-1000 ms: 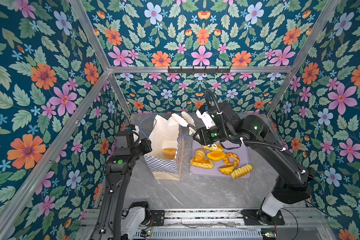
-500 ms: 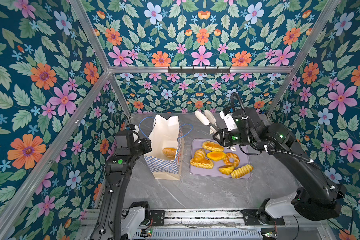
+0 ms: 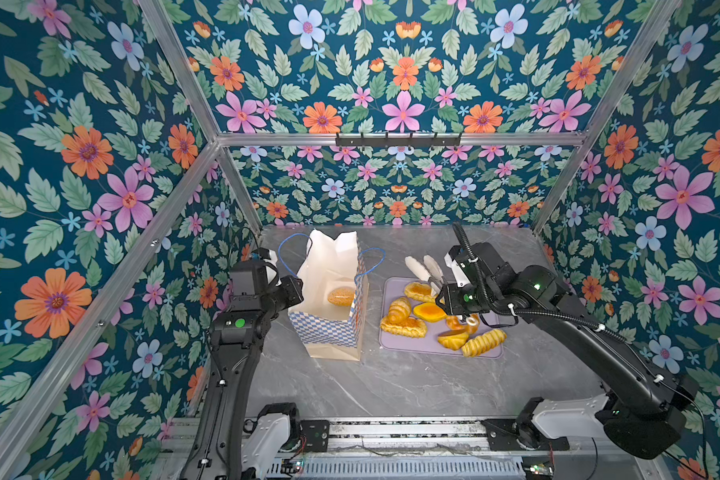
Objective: Place the fake bread into the paper bag
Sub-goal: 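Swing the tongs with the right gripper back over the bread tray, then lower the tongs onto a golden pastry and pinch it with the right gripper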
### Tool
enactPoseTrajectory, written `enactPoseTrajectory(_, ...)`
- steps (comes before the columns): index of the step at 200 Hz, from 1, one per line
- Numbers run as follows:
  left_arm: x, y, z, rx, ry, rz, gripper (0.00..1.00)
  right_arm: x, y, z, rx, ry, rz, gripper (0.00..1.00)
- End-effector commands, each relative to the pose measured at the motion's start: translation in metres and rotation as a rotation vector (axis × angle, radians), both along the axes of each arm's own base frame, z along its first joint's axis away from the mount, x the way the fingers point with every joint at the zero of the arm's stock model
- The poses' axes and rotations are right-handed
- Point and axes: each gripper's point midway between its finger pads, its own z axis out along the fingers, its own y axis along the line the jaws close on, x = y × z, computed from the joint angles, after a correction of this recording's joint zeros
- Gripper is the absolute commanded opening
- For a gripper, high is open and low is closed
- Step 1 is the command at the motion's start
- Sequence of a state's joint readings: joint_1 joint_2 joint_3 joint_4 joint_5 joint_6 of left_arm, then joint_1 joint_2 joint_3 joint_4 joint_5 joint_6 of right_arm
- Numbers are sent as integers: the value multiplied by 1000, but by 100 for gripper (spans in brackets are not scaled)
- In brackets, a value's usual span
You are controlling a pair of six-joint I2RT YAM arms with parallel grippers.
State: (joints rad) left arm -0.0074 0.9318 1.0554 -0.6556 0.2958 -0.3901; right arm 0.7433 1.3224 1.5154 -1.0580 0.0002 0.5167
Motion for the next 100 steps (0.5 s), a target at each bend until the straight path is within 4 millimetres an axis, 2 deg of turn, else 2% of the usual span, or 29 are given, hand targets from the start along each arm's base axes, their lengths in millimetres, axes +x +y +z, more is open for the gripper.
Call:
enactPoseTrajectory(1, -1, 1, 0, 5, -3, 1, 29, 4, 10, -12, 27, 28, -7, 41)
enactPoseTrajectory(59, -1, 1, -5, 6, 6, 3, 29, -1, 23, -64, 18, 147, -3, 40)
enactPoseTrajectory(100, -1, 1, -7, 7, 7, 3, 30, -4, 33, -79, -29, 170, 10, 40)
